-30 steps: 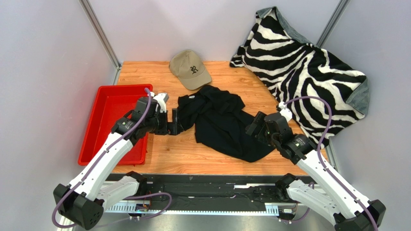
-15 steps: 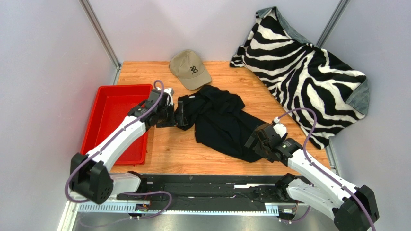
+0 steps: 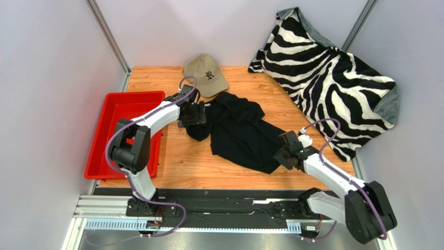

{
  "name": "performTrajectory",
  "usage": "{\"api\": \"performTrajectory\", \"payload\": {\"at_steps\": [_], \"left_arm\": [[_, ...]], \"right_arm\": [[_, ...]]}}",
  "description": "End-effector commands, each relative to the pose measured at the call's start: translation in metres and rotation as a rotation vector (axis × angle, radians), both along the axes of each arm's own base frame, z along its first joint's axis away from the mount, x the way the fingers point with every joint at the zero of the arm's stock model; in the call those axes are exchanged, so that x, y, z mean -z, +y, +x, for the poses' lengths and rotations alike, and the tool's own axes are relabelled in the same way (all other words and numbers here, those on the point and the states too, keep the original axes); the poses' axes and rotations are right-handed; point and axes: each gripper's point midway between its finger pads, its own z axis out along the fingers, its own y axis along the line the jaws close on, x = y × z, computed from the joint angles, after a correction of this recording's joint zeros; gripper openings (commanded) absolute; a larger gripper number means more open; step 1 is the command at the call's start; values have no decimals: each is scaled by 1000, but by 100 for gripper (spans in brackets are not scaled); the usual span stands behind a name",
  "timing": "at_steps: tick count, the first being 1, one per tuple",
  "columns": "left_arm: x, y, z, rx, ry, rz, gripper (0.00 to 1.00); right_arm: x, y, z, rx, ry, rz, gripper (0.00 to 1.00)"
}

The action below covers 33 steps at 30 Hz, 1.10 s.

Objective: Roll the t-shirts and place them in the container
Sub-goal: Pick up the T-shirt from the center of the board.

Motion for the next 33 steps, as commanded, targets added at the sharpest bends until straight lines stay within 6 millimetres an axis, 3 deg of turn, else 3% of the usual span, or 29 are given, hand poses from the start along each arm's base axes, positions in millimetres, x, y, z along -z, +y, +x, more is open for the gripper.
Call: {"api": "performTrajectory", "payload": {"at_steps": [1,3,6,7,8,9,10,11,12,13,14,15,16,17,19,20,23,24,27,33], "left_arm": [[-5,17,18,-50,-36,88,85],[-2,22,15,-60,-16,115,82],[-1,24,9,-70,-12,112,72],[-2,25,6,-75,-14,107,67],[-3,24,5,-73,-13,100,63],[-3,22,4,-72,-9,91,59],[-3,21,1,-72,-8,81,55],[0,21,0,-71,-2,79,53],[1,21,-2,-71,0,78,52],[1,21,-2,-69,-1,78,51],[1,22,-2,-68,-4,81,50],[3,24,-4,-64,1,87,50],[3,23,-4,-57,-1,85,50],[4,24,-5,-57,1,93,50],[6,28,-6,-64,10,114,52],[6,30,-6,-69,10,121,54],[7,29,-6,-71,20,117,57],[9,27,-6,-69,24,115,57],[15,29,-11,-84,51,121,57],[21,33,-20,-114,67,122,54]], "right_arm": [[-21,-19,55,70,-97,42,14],[-35,-26,84,67,-108,50,0],[-39,-37,113,64,-84,-8,0],[-60,-38,135,67,-121,-15,0],[-69,-43,151,64,-130,-48,0],[-61,-46,161,70,-88,-74,0],[-91,-46,193,73,-148,-84,0],[-92,-47,194,62,-103,-104,0],[-85,-44,200,30,-60,-114,1],[-91,-39,200,3,-39,-102,5],[-106,-30,207,-25,-66,-85,26],[-109,-16,202,-91,-71,-118,41],[-120,-12,194,-105,-87,-152,54],[-118,-16,182,-101,-79,-217,69],[-128,7,161,-149,-116,-194,71],[-110,14,142,-178,-82,-189,71],[-105,67,111,-272,-134,-90,70],[-90,82,92,-312,-103,-77,70],[-68,118,66,-365,-62,20,70],[-39,145,52,-344,-38,66,73]]}}
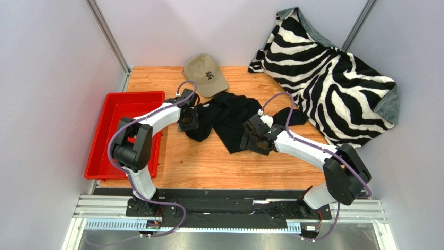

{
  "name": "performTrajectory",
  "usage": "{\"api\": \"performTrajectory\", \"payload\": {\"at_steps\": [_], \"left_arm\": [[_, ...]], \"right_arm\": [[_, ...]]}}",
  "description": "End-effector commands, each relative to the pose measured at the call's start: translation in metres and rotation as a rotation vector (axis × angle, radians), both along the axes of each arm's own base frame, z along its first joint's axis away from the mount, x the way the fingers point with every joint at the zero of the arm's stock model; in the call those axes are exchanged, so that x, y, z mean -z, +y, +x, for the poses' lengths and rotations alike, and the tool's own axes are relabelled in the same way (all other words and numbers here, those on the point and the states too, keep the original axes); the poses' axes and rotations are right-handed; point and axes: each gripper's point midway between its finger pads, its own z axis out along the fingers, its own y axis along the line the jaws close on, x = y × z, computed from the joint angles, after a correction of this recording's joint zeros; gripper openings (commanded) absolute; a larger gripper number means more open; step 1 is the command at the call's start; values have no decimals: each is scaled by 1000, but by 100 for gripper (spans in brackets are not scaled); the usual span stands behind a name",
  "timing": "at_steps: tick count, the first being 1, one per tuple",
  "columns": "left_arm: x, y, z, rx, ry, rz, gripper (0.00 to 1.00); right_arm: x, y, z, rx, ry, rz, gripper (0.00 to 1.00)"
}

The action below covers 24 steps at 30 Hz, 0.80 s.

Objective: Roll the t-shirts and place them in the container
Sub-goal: Pick up the T-shirt from the center of the board.

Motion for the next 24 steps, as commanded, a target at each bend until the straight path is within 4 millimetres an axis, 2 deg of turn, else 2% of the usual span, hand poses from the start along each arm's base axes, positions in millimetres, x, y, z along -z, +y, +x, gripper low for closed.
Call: {"api": "performTrajectory", "payload": {"at_steps": [1,6,9,12,13,16,17,19,20,21,22,24], "left_arm": [[-4,8,-8,-46,-7,7,54],[-12,13,-15,-51,-25,13,54],[-13,19,-19,-62,-30,27,58],[-9,14,-21,-53,-32,1,62],[-7,14,-22,-54,-30,-2,62],[-3,5,-18,-52,-35,-45,61],[-3,1,-12,-45,-47,-60,54],[-6,-4,-6,-26,-62,-76,41],[-9,-4,-4,-19,-68,-74,15],[-14,-2,-2,-22,-82,-61,0],[-31,-1,4,-6,-126,-57,0],[-51,7,8,6,-176,-17,0]], "right_arm": [[8,27,13,88,-43,138,73],[21,30,24,142,-74,152,72],[26,27,29,173,-94,139,66],[26,23,32,188,-108,118,36],[24,22,33,188,-112,112,17],[10,17,38,190,-144,83,0],[2,17,41,191,-161,83,0],[-9,4,42,190,-184,32,0],[-23,-1,44,198,-212,33,0],[-34,-12,44,209,-228,1,0],[-43,-24,48,218,-246,-19,0],[-71,-44,47,234,-288,-20,0]]}}
